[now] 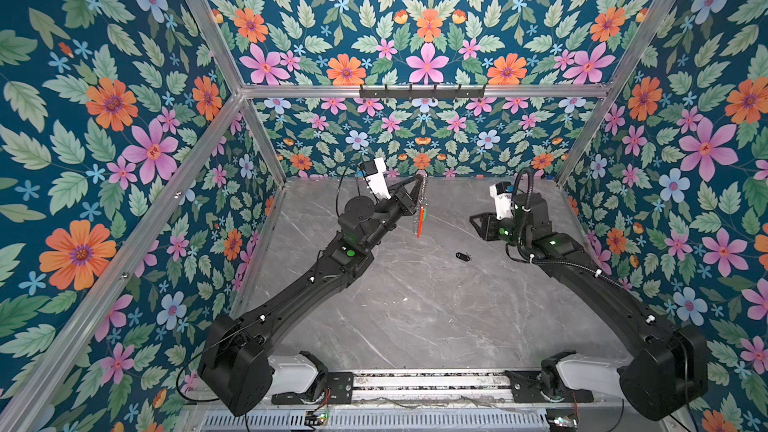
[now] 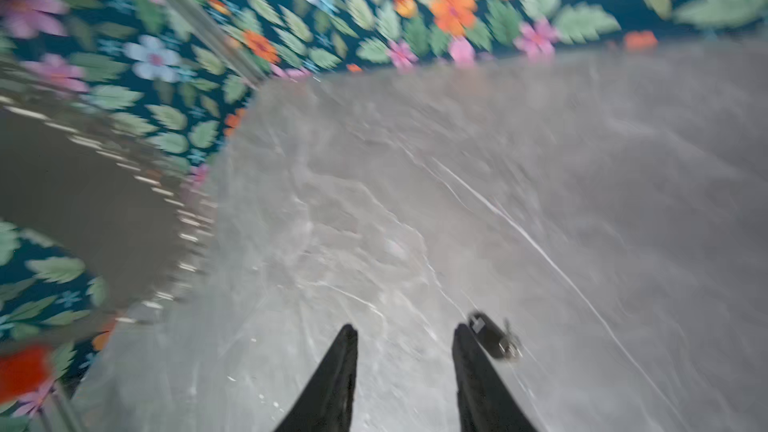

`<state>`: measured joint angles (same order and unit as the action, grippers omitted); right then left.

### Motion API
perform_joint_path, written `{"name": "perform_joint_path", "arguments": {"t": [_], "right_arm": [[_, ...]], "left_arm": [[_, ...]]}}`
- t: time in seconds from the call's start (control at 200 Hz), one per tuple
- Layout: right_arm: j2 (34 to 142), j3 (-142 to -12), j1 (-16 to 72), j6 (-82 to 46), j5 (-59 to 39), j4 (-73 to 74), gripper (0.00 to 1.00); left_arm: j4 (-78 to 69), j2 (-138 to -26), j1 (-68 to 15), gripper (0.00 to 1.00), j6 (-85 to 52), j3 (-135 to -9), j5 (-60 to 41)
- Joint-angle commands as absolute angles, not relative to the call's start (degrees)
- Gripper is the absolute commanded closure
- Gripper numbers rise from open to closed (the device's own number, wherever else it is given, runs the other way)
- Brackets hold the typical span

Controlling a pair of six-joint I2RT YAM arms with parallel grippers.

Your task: Put the keys on the keyring

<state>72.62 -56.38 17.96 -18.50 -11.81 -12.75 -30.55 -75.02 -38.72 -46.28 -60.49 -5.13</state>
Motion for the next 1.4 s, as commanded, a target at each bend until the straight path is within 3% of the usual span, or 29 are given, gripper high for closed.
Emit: {"name": "perform_joint_path", "arguments": {"t": [0.0, 0.445, 0.835, 1.395], "right_arm": [[73.34, -52.46, 16.61, -21.58, -8.02, -12.73, 0.60], [97.67, -61.54, 16.00, -22.27, -13.49, -16.86, 0.60], [102.40, -64.89, 20.65, -29.28, -2.57, -23.01, 0.68], [107.62, -68.54, 21.52, -28.02, -1.19, -24.96, 0.70]], "left_arm": [[-27.75, -74.35, -38.66, 1.00, -42.60, -60.64, -2.18], [-21.71, -71.98, -38.67, 1.00, -39.57, -57.74, -0.26], [-22.24, -75.13, -38.65, 1.00, -38.67, -59.03, -3.50], [-22.85, -75.67, -38.67, 1.00, -37.62, -58.89, -4.74]]}}
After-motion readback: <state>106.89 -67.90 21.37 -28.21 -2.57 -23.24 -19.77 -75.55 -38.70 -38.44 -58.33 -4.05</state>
